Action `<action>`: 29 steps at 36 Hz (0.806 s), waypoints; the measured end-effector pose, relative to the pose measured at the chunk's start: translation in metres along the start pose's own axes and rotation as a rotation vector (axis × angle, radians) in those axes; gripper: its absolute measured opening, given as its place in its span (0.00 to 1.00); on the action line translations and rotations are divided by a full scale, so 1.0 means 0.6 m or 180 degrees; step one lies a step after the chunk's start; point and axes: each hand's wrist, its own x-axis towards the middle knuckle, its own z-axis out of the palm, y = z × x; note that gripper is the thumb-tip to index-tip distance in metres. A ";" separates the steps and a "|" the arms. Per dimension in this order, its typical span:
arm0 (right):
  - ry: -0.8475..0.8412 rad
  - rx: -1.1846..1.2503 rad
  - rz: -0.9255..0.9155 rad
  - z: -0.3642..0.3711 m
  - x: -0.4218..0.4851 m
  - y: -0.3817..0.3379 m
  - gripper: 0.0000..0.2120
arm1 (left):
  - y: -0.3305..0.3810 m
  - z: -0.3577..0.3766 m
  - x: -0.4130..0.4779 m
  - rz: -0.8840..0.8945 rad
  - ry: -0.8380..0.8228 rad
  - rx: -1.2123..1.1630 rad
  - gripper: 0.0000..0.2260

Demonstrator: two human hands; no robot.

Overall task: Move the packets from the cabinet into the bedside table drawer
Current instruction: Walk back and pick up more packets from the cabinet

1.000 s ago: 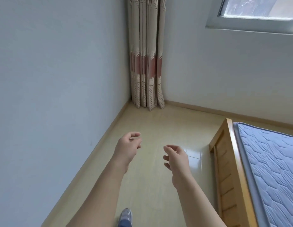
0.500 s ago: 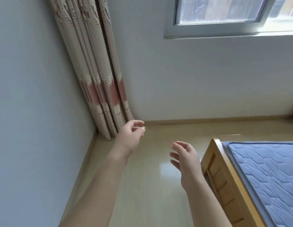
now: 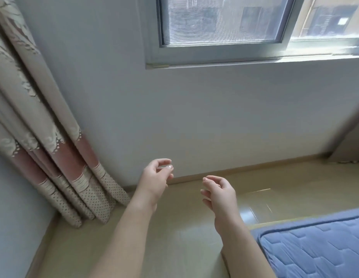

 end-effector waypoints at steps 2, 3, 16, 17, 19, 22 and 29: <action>0.0149 0.0028 0.0027 -0.013 0.061 -0.010 0.02 | 0.002 0.040 0.062 -0.0068 -0.0083 0.0019 0.07; 0.0246 0.0046 0.0024 -0.021 0.094 -0.015 0.01 | 0.004 0.061 0.094 -0.0097 -0.0173 0.0034 0.07; 0.1347 0.0351 -0.0013 -0.086 0.567 -0.152 0.02 | 0.097 0.388 0.552 -0.0038 -0.1403 0.0356 0.07; 0.1445 0.0397 -0.0048 -0.095 0.596 -0.168 0.02 | 0.107 0.420 0.578 -0.0013 -0.1513 0.0399 0.07; 0.1641 0.0477 -0.0095 -0.119 0.643 -0.193 0.03 | 0.121 0.482 0.620 -0.0015 -0.1751 0.0481 0.07; 0.1947 0.0603 -0.0045 -0.167 0.698 -0.210 0.02 | 0.127 0.574 0.663 -0.0091 -0.2144 0.0600 0.07; 0.2595 0.0885 0.0054 -0.303 0.841 -0.250 0.03 | 0.148 0.784 0.756 -0.0096 -0.2733 0.0789 0.07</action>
